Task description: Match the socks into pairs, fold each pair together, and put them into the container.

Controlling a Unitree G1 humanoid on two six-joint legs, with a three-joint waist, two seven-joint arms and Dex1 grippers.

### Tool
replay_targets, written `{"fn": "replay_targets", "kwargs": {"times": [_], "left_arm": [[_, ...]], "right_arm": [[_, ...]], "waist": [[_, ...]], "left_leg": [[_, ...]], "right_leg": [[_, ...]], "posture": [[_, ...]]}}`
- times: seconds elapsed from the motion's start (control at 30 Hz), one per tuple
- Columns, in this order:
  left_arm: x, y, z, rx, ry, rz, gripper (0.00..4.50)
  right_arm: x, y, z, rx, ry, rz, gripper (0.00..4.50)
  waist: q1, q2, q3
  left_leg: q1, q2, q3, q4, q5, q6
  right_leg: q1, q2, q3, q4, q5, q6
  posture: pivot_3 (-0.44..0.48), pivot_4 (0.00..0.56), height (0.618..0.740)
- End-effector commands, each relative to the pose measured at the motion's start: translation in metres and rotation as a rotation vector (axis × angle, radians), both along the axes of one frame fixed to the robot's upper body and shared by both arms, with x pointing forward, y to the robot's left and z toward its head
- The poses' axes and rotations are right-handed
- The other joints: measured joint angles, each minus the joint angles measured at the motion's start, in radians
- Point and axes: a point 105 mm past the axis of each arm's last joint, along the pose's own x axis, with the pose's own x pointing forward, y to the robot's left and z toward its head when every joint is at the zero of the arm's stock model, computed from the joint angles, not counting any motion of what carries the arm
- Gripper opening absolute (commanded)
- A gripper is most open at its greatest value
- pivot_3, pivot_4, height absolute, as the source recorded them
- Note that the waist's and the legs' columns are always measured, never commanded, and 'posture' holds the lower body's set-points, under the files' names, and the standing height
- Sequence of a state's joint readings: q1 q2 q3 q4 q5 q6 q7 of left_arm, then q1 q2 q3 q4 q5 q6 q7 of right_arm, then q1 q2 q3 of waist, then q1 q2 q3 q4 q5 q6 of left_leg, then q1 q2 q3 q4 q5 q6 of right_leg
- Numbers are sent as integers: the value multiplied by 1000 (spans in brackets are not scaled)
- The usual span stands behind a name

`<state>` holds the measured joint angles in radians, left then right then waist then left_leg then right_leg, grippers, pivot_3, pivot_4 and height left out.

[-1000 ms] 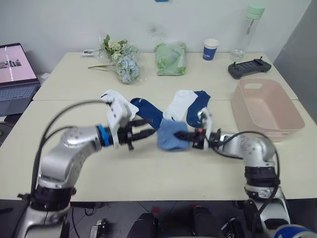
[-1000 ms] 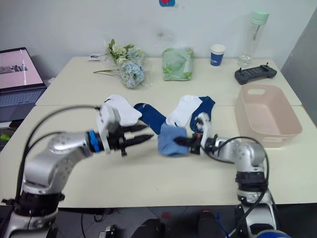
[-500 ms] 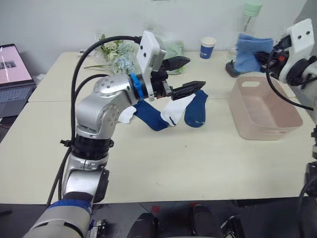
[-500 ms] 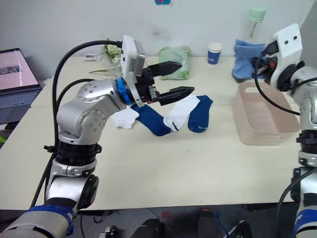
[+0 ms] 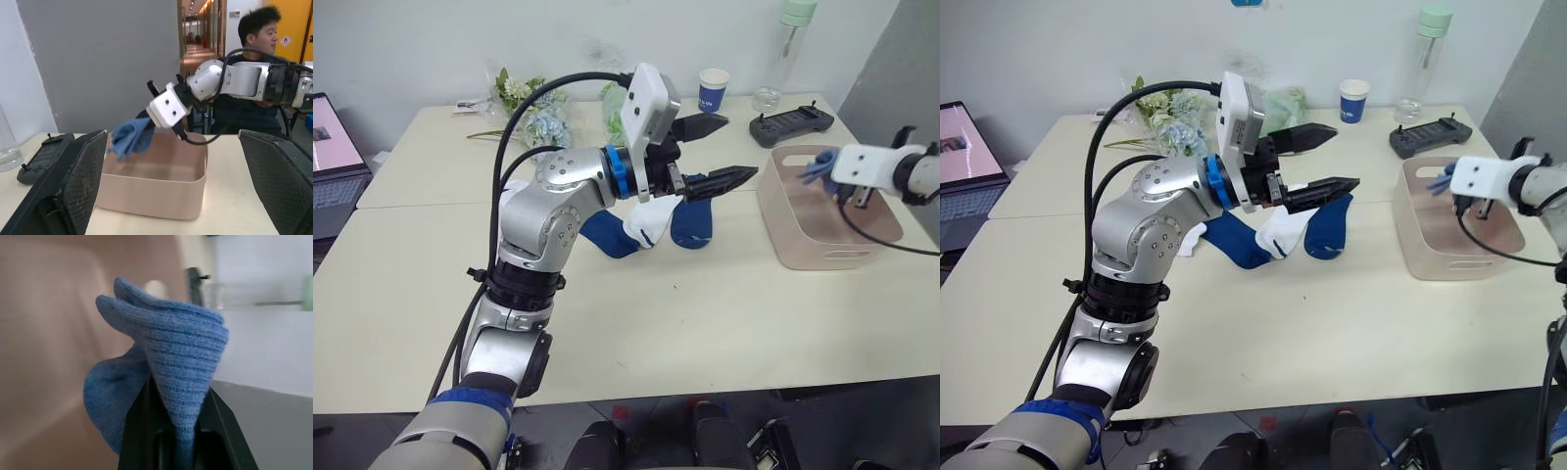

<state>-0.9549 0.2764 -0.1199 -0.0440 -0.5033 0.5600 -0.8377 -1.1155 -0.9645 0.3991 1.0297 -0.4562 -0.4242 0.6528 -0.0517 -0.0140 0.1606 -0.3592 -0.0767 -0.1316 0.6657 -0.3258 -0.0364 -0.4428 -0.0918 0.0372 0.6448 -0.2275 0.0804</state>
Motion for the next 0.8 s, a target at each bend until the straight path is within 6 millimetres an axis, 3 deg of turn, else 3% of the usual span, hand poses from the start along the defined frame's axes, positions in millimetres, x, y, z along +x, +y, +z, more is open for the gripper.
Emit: {"fn": "replay_targets", "kwargs": {"times": [0.03, 0.17, 0.27, 0.47, 0.57, 0.67, 0.77, 0.8], "left_arm": [[-10, -1, 8, -27, -45, -15, 4463], [-17, -1, -3, -10, -34, -22, 4463], [-19, 1, 0, -29, -24, -15, 4463], [-19, 4, -3, -13, -22, -10, 4500], [-15, 7, -5, 1, -37, 12, 4500], [-16, 7, -7, 3, -33, 7, 4500], [-16, 6, -8, 4, -34, -1, 4500], [-17, 4, -9, 8, -37, -7, 4500]], "right_arm": [[3, 6, 11, -65, -25, 46, 0], [-3, 6, -12, -97, 145, 68, 0], [-5, 6, -16, -96, 187, 70, 0], [-12, 6, -19, -58, 260, 84, 2012], [-17, 16, -4, 53, 302, 132, 2564], [-25, 19, 5, 121, 361, 156, 3477], [-35, 22, 34, 178, 397, 177, 4488], [-39, 20, 46, 176, 396, 173, 4488]], "waist": [[0, 0, 0], [1, 0, 0], [1, 0, 0], [1, 0, 0], [1, 0, 0], [0, 0, 0], [2, 0, 0], [2, 0, 0]], "left_leg": [[0, 0, 0, 0, 0, 0], [0, 1, 0, 0, 0, 0], [0, 1, 0, 0, 0, 0], [0, 1, 0, 1, 0, 0], [0, 1, 0, 1, 0, 0], [0, 1, 0, 1, 0, 0], [0, 1, 0, 1, 0, 0], [-1, 1, 0, 1, 0, 0]], "right_leg": [[0, 0, 0, 0, 0, 0], [0, 0, 1, -1, 0, 0], [-1, 0, 1, -1, 0, 0], [0, 0, 1, 0, 1, 1], [0, 0, 2, 0, 1, 1], [0, 0, 2, 0, 1, 1], [0, 0, 1, 0, 1, 1], [0, 0, 2, 0, 1, 1]], "posture": [[0, 150, 740], [0, 150, 740], [0, 150, 740], [0, 150, 740], [0, 150, 740], [0, 150, 740], [0, 150, 740], [0, 150, 740]]}}
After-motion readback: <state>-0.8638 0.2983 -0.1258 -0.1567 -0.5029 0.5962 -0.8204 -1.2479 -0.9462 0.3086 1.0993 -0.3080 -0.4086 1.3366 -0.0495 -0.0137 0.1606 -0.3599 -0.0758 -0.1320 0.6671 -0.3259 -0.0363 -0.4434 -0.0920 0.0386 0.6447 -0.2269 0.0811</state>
